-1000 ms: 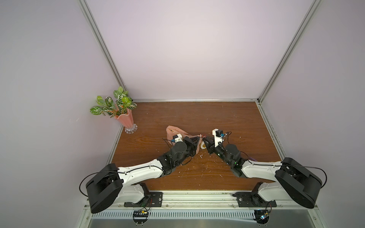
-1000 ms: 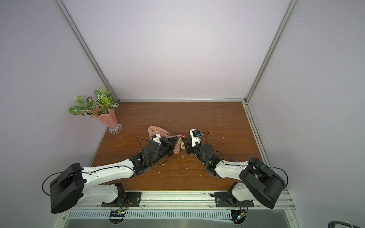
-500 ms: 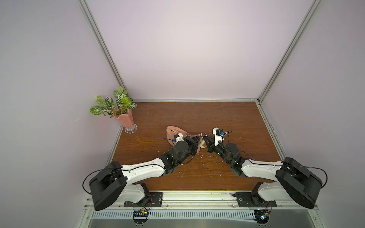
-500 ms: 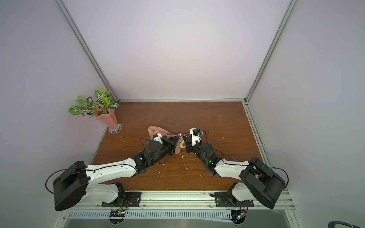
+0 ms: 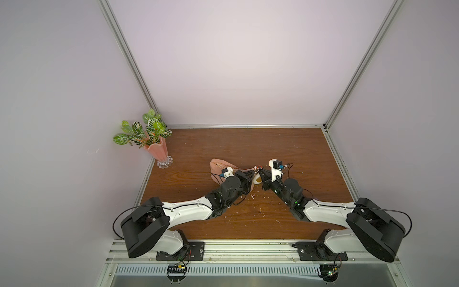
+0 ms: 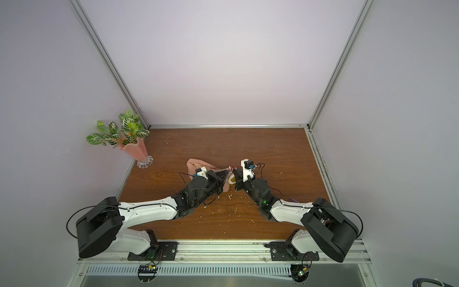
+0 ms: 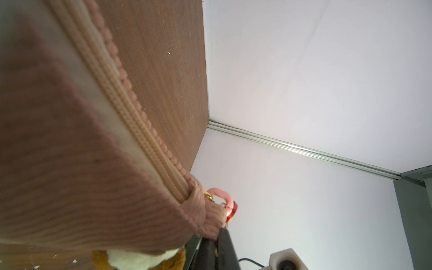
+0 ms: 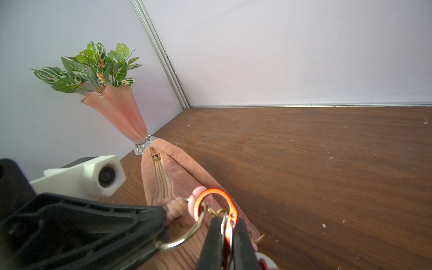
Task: Remove the decoration from the bag
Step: Remove the decoration item from the bag.
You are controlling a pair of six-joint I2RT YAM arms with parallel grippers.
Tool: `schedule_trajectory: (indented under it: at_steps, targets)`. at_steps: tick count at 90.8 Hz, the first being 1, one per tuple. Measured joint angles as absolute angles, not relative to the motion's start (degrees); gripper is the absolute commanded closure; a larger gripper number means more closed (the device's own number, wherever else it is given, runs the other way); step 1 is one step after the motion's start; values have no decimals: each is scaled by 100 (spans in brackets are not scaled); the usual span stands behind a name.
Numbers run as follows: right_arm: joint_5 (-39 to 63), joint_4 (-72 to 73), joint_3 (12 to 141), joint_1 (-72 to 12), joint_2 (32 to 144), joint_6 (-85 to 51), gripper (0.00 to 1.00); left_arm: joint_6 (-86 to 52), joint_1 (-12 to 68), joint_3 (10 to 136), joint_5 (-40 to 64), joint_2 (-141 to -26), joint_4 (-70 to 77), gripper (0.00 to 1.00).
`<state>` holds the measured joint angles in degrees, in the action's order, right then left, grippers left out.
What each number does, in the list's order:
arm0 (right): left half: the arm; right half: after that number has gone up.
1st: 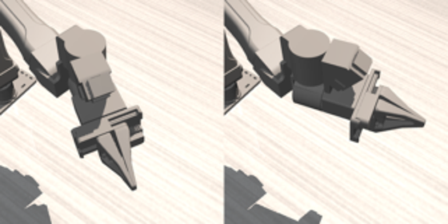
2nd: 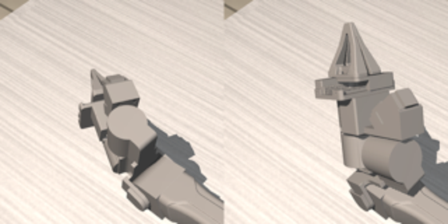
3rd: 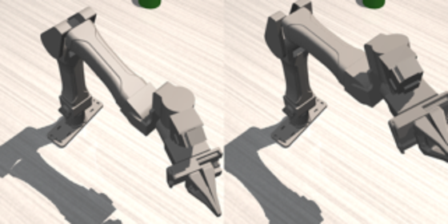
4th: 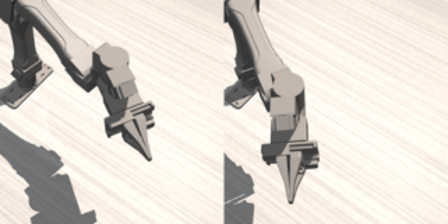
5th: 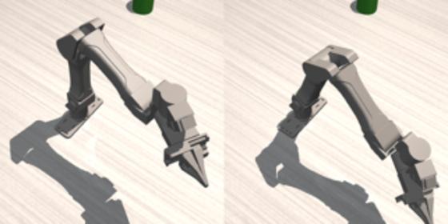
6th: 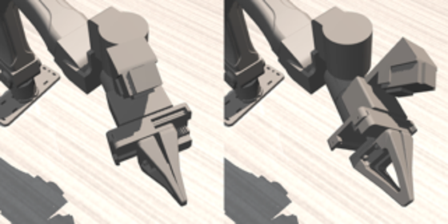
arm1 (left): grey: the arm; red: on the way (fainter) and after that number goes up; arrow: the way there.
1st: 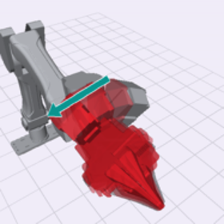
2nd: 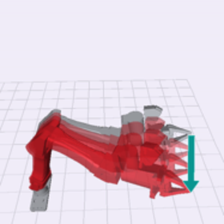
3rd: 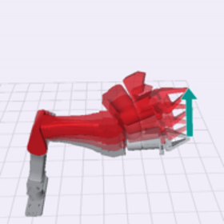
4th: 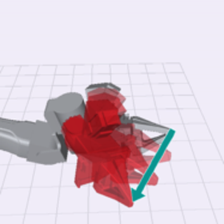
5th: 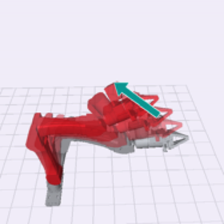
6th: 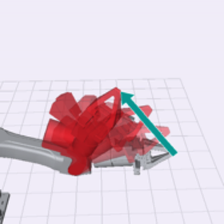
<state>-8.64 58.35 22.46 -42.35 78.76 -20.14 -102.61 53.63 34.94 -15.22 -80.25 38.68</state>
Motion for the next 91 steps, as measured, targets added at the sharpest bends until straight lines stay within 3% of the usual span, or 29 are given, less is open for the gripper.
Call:
schedule_trajectory:
  at_steps: [46,91]
  targets:
    - [-692,6230,2064,-4178,7765,-1778,100,-10256,5347,3579,-1601,-8374,3999,100]
    - [-1455,2792,1892,-4185,5245,-2178,100,-9789,5264,3931,-1793,-8654,4069,100]
